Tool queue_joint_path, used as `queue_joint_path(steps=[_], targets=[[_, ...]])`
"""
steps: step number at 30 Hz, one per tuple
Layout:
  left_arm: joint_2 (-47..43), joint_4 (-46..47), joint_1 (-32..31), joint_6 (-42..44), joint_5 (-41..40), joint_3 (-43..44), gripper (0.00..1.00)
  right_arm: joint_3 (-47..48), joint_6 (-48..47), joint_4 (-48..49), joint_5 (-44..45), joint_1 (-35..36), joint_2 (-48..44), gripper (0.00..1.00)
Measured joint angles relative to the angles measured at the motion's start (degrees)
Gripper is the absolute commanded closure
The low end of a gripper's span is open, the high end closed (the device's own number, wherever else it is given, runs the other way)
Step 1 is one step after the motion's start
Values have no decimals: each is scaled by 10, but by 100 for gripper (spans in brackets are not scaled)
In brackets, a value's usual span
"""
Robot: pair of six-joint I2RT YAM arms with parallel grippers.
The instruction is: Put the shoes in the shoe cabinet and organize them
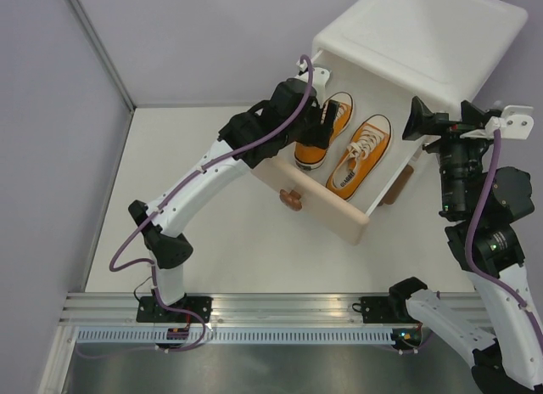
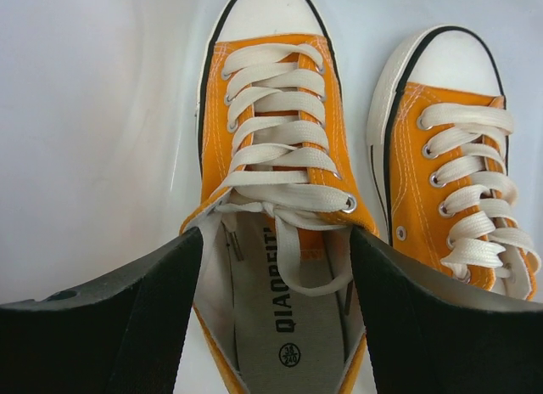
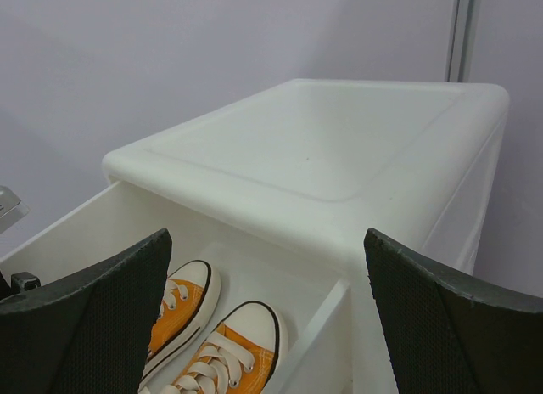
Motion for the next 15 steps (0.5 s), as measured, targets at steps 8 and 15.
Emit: queue_joint_path(steps=[8,15], targets=[[0,16,3,0,7,-1,22,-10,-2,6,0,0,-10,2],[-18,22,3,4,5,-35,19,-17,-3,8,-1,0,-10,2]])
